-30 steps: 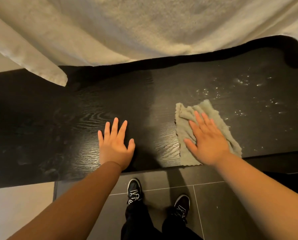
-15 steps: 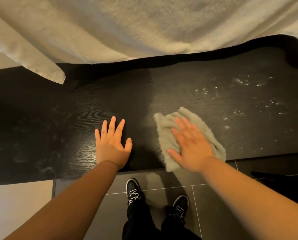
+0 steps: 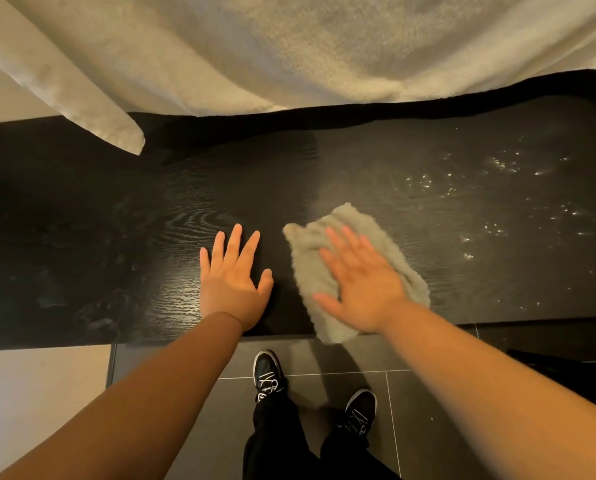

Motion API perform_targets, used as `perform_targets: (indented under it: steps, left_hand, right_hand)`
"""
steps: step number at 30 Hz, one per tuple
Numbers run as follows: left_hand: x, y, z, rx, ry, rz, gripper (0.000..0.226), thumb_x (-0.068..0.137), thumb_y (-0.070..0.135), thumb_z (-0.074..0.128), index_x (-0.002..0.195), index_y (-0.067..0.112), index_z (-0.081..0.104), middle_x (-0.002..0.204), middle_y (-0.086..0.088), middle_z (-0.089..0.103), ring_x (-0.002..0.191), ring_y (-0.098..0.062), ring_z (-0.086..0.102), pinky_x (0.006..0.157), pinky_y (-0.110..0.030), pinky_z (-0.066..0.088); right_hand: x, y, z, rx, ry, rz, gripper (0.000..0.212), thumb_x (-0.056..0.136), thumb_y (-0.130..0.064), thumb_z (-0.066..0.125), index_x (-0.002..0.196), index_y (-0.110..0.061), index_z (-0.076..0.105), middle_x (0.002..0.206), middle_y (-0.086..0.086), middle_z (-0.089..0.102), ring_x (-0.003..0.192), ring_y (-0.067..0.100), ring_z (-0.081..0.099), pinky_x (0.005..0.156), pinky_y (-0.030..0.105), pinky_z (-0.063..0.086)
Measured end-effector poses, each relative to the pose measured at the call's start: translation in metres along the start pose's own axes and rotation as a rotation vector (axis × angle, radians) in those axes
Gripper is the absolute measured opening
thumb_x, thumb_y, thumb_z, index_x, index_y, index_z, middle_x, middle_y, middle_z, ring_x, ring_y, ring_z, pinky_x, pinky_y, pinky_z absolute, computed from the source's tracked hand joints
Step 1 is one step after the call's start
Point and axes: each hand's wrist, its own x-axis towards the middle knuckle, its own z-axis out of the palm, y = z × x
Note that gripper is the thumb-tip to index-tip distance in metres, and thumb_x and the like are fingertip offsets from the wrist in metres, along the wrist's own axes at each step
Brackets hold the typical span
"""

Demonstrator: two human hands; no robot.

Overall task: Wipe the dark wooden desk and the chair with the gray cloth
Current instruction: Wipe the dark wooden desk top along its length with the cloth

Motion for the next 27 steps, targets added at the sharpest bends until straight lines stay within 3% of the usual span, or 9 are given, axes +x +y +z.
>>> perform_targets:
  steps: [3,6,9,13,15,17,21,24,27]
  left_hand:
    - [-0.001,0.001,0.000,0.004,0.012,0.010,0.073,0.096,0.060,0.033,0.165,0.037,0.021,0.176,0.002,0.012,0.162,-0.030,0.006,0.130,-0.058,0.007]
    - [0.000,0.000,0.000,0.020,0.008,0.008,0.074,0.096,0.062,0.031,0.165,0.037,0.020,0.176,0.001,0.012,0.162,-0.031,0.007,0.130,-0.058,0.008]
    - [0.000,-0.001,0.000,0.037,-0.008,0.014,0.074,0.097,0.062,0.030,0.166,0.037,0.017,0.176,0.001,0.010,0.162,-0.031,0.005,0.130,-0.059,0.008]
    - [0.001,-0.002,0.000,0.058,-0.011,0.023,0.075,0.097,0.062,0.027,0.166,0.036,0.014,0.176,0.000,0.007,0.162,-0.031,0.004,0.130,-0.059,0.008]
    - [0.002,-0.002,0.001,0.039,-0.010,0.023,0.074,0.096,0.061,0.025,0.166,0.036,0.017,0.176,0.000,0.010,0.162,-0.032,0.006,0.130,-0.059,0.008]
    - [0.000,-0.002,0.000,0.017,0.008,0.026,0.073,0.097,0.060,0.027,0.165,0.035,0.022,0.175,-0.001,0.015,0.161,-0.033,0.009,0.129,-0.060,0.010]
    - [0.000,-0.001,0.001,0.016,0.024,0.034,0.072,0.097,0.059,0.031,0.165,0.035,0.024,0.175,-0.002,0.017,0.161,-0.033,0.010,0.129,-0.060,0.010]
    - [-0.002,-0.001,-0.001,0.016,0.014,0.031,0.072,0.097,0.058,0.031,0.165,0.034,0.024,0.175,-0.002,0.017,0.161,-0.033,0.011,0.129,-0.060,0.010]
    - [-0.001,-0.001,-0.003,0.021,0.003,0.034,0.073,0.097,0.060,0.027,0.165,0.034,0.021,0.175,-0.002,0.014,0.161,-0.033,0.009,0.129,-0.060,0.010]
  right_hand:
    - [0.008,0.049,-0.014,-0.038,0.030,0.247,0.096,0.097,-0.079,0.018,0.167,-0.014,0.017,0.174,0.009,-0.014,0.160,0.027,-0.019,0.131,0.052,0.005]
    - [0.021,0.042,-0.023,-0.004,-0.009,0.393,0.092,0.098,-0.074,0.013,0.167,-0.014,0.006,0.174,0.013,-0.016,0.159,0.031,-0.023,0.130,0.052,-0.002]
    - [0.028,-0.012,-0.015,0.002,-0.031,0.157,0.081,0.101,-0.066,0.012,0.167,-0.022,-0.004,0.173,0.011,-0.020,0.157,0.032,-0.027,0.129,0.049,-0.010]
    - [0.037,-0.030,-0.016,-0.041,-0.137,-0.104,0.080,0.102,-0.070,0.014,0.167,-0.025,0.003,0.170,0.003,-0.028,0.156,0.024,-0.030,0.129,0.046,-0.013]
    - [0.045,-0.002,-0.023,-0.073,-0.132,-0.090,0.090,0.095,-0.077,0.009,0.168,-0.024,0.006,0.169,0.002,-0.027,0.157,0.025,-0.027,0.129,0.045,-0.012]
    - [0.052,0.037,-0.034,-0.077,-0.085,0.082,0.097,0.091,-0.080,0.004,0.169,-0.020,0.005,0.171,0.006,-0.024,0.158,0.027,-0.025,0.130,0.047,-0.010]
    - [0.054,0.062,-0.042,-0.035,-0.060,0.353,0.090,0.099,-0.074,0.007,0.168,-0.016,0.000,0.172,0.011,-0.024,0.158,0.031,-0.024,0.130,0.050,-0.008]
    - [0.043,0.015,-0.026,-0.015,-0.057,0.220,0.085,0.100,-0.069,0.007,0.168,-0.018,-0.001,0.171,0.014,-0.025,0.157,0.033,-0.026,0.129,0.051,-0.009]
    - [0.018,-0.021,-0.008,-0.043,-0.071,-0.040,0.082,0.101,-0.070,0.016,0.167,-0.020,0.015,0.173,0.010,-0.018,0.158,0.029,-0.024,0.130,0.051,-0.005]
